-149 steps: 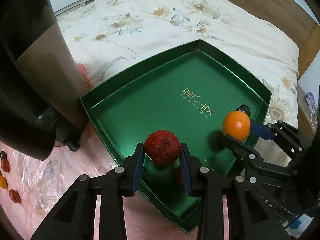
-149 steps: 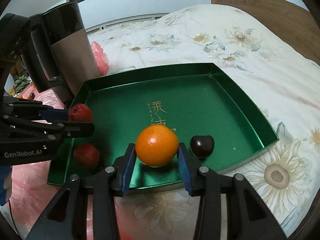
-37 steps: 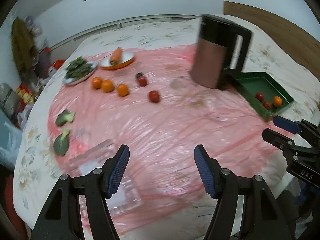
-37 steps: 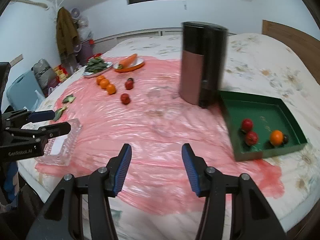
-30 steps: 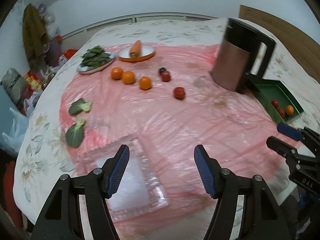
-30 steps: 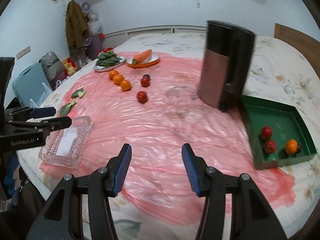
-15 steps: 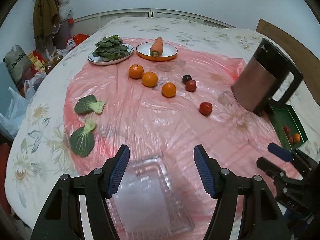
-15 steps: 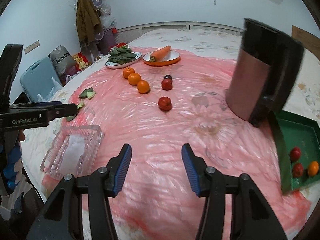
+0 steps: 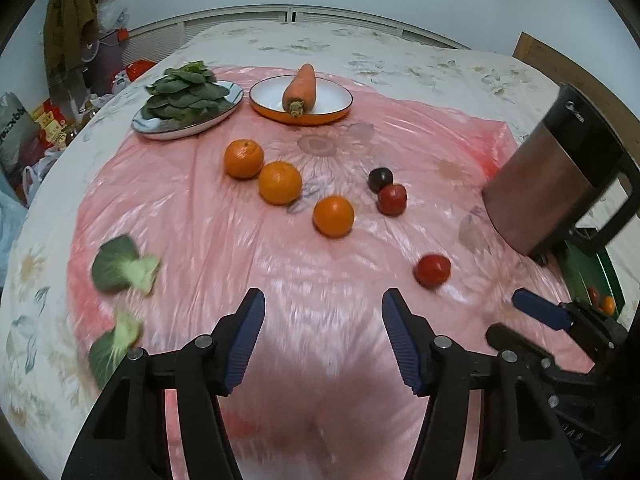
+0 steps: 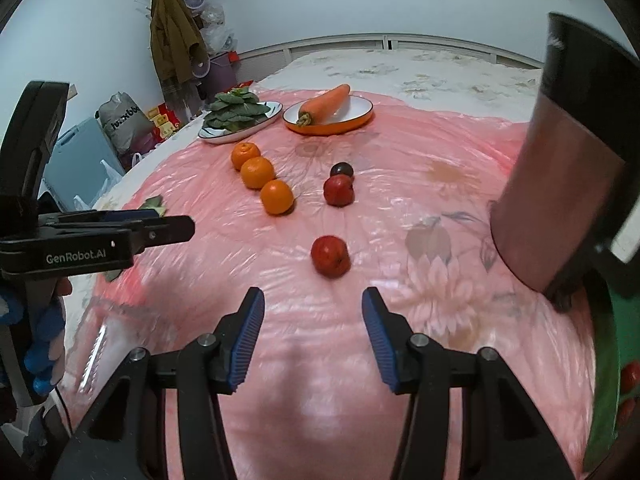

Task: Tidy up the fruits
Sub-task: 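Grasp a red apple with the right gripper while the left gripper grasps an orange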

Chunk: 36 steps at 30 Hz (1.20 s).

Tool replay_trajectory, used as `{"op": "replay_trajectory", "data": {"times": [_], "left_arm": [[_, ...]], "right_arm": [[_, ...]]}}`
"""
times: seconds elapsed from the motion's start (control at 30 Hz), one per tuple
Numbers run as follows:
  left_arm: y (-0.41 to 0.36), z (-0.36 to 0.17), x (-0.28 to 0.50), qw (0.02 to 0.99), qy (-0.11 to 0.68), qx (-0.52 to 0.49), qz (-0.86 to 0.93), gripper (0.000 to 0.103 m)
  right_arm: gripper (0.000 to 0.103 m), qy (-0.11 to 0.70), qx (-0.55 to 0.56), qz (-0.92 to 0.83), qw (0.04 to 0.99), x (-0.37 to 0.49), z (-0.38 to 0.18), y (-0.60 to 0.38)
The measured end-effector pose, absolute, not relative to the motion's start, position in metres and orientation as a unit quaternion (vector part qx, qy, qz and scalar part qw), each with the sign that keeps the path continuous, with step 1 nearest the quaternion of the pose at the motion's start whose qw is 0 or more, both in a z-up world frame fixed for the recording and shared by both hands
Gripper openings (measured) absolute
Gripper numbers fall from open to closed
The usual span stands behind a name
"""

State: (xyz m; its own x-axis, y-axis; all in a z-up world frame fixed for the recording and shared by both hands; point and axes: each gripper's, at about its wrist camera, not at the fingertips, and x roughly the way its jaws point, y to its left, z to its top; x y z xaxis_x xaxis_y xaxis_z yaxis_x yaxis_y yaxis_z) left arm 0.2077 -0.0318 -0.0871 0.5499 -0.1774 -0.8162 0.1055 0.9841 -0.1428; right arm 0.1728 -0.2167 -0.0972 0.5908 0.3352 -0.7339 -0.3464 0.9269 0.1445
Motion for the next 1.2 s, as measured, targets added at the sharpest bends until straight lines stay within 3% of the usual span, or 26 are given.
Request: {"op": "replay_trajectory", "data": {"times": [0.37,0.53,0.67,0.73,0.83,1.2], "left_arm": [[-0.044,-0.120,0.272,0.870,0.485,-0.063,-0.065,0.055],[-0.053,-0.133,0.290,0.868,0.490,-0.058,-0.051,0.052],[-0.054,-0.143,0.298,0.864,0.497,-0.061,-0.044,0.049],[-0.055,-0.147,0.300,0.863,0.500,-0.059,-0.045,0.044],[-0.059,-0.148,0.301,0.863,0.499,-0.058,-0.056,0.032],[-0.048,-0.141,0.286,0.862,0.494,-0.085,-0.073,0.031]], "right_arm": [[0.067,0.423,-0.021,0.205,0.883,0.231,-0.126,-0.202],[0.047,0.435,-0.018,0.209,0.876,0.243,-0.139,-0.203],[0.047,0.438,-0.017,0.214,0.873,0.243,-0.145,-0.202],[0.030,0.438,-0.018,0.217,0.872,0.243,-0.146,-0.201],[0.030,0.440,-0.019,0.222,0.870,0.243,-0.147,-0.200],[0.029,0.430,-0.008,0.223,0.875,0.237,-0.140,-0.205]]}}
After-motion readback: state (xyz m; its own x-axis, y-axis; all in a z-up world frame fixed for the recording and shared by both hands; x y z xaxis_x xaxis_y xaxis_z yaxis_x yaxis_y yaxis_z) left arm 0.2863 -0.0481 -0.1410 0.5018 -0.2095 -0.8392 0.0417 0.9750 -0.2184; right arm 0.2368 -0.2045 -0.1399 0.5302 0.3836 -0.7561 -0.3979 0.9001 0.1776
